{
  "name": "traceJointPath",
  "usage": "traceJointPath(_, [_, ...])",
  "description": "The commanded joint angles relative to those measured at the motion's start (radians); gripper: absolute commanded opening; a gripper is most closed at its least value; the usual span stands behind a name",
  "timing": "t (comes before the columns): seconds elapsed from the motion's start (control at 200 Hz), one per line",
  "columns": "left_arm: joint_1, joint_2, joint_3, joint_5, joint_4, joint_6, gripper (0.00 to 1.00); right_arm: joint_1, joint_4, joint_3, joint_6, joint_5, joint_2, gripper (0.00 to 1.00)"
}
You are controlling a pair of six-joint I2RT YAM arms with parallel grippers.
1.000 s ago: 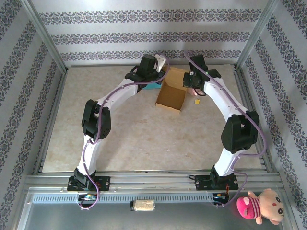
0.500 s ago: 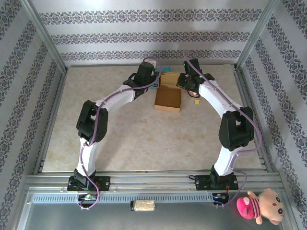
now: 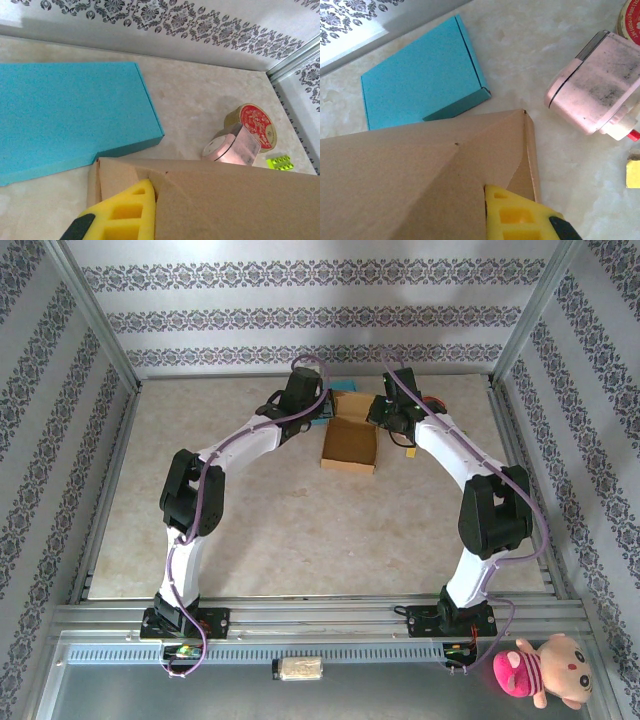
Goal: Fold the paper box
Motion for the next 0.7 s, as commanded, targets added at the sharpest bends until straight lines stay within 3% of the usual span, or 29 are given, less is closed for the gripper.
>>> traceJointPath(0.0, [-0.006, 0.006, 0.055, 0.136, -0.019, -0.095, 0.00, -0.004, -0.041, -0.035, 0.011, -0.007, 0.011, 0.10])
traceJointPath(0.695, [-0.005, -0.106, -0.244, 0.120, 0.053, -0.094, 0.02, 0.044, 0.064, -0.272, -0.020, 0.020, -0.089, 0.16])
